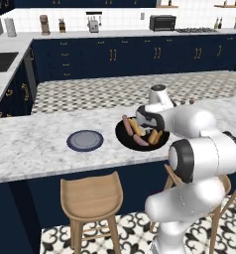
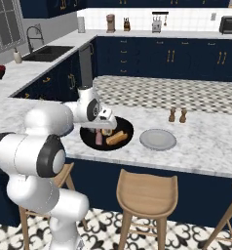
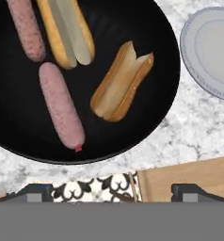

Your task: Place one bun and one sausage from the bowl on each plate.

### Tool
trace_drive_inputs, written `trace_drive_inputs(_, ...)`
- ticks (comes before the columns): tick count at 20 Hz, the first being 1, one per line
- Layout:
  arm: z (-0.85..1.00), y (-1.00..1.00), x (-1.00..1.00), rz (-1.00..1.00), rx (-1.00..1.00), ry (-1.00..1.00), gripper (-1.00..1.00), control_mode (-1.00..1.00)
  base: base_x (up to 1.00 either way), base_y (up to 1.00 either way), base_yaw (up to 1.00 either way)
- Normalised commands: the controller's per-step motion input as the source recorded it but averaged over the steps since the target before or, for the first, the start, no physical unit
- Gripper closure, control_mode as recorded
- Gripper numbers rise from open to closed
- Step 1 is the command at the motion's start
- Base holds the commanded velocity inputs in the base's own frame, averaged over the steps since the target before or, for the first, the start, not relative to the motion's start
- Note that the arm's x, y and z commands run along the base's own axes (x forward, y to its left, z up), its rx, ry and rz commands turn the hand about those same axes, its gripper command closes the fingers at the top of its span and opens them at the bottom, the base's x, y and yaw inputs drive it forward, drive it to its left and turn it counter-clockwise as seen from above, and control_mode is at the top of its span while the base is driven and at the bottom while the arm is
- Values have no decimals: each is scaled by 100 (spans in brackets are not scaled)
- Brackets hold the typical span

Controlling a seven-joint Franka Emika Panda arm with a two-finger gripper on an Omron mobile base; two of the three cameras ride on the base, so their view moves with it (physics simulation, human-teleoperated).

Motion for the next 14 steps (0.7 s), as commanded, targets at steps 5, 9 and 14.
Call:
trace_drive_inputs(5, -60, -34, 55, -15, -1, 0, -100, -100, 0, 0, 0)
trace_drive_inputs(9, -43, -28, 60, -16, 0, 0, -100, -100, 0, 0, 0)
trace_drive_inputs(14, -32, -5, 61, -10, 0, 0, -100, -100, 0, 0, 0)
